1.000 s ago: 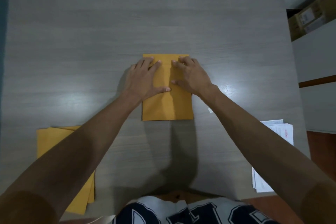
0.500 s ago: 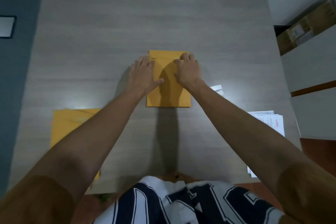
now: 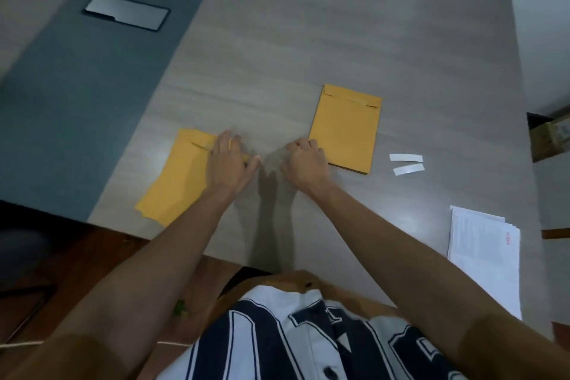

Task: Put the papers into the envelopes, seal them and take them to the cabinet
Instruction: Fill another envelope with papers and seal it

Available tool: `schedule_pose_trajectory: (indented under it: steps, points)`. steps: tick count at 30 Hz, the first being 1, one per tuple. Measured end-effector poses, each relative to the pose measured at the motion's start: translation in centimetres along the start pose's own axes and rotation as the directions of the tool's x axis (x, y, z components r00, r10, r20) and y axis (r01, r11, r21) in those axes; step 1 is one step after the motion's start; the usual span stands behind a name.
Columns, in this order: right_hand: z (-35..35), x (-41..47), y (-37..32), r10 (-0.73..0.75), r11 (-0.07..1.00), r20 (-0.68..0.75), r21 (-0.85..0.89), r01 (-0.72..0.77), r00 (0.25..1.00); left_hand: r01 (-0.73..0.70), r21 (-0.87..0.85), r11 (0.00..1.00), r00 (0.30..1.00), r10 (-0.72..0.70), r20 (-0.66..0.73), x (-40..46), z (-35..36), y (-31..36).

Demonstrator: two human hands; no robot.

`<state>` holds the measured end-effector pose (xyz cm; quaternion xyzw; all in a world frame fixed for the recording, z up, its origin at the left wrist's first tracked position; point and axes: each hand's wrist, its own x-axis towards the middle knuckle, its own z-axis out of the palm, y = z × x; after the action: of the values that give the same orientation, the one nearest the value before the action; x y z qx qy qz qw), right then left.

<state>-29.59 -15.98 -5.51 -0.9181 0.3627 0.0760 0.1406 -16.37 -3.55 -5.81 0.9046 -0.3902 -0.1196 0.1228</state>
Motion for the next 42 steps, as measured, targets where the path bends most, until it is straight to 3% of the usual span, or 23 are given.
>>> schedule_pose_trajectory:
  steps: [3, 6, 9, 13, 22, 27, 42]
  points:
    - [1.2, -1.0, -2.1, -0.031, 0.999, 0.035, 0.02, 0.031, 0.999, 0.202, -0.062, 0.977, 0.979, -0.202, -0.004, -3.0, -0.5, -3.2]
    - [2.1, -2.3, -3.0, -0.064, 0.996, -0.008, 0.056, 0.064, 0.998, 0.268, 0.0, 0.963, 0.96, -0.267, 0.08, -5.5, 0.2, -5.3]
    - [2.7, -4.0, -2.4, -0.028, 0.99, -0.058, 0.134, 0.035, 0.998, 0.161, 0.035, 0.986, 0.978, -0.164, 0.126, -7.4, 1.3, -5.3]
    - [3.9, -8.0, 0.8, 0.132, 0.955, -0.088, 0.278, -0.103, 0.987, -0.108, 0.077, 0.991, 0.984, 0.096, 0.148, -9.8, 3.0, -2.4]
    - [4.8, -16.1, 8.0, 0.276, 0.906, -0.151, 0.37, -0.205, 0.949, -0.428, 0.051, 0.902, 0.88, 0.403, 0.25, -12.8, 5.3, 5.7]
    - [4.3, -15.6, 8.6, 0.304, 0.931, -0.23, 0.278, -0.237, 0.924, -0.477, 0.076, 0.876, 0.85, 0.437, 0.294, -13.3, 5.6, 7.2]
    - [4.1, -12.2, 7.7, 0.139, 0.989, -0.163, 0.071, -0.129, 0.977, -0.54, 0.052, 0.84, 0.823, 0.514, 0.242, -12.8, 5.0, 6.9]
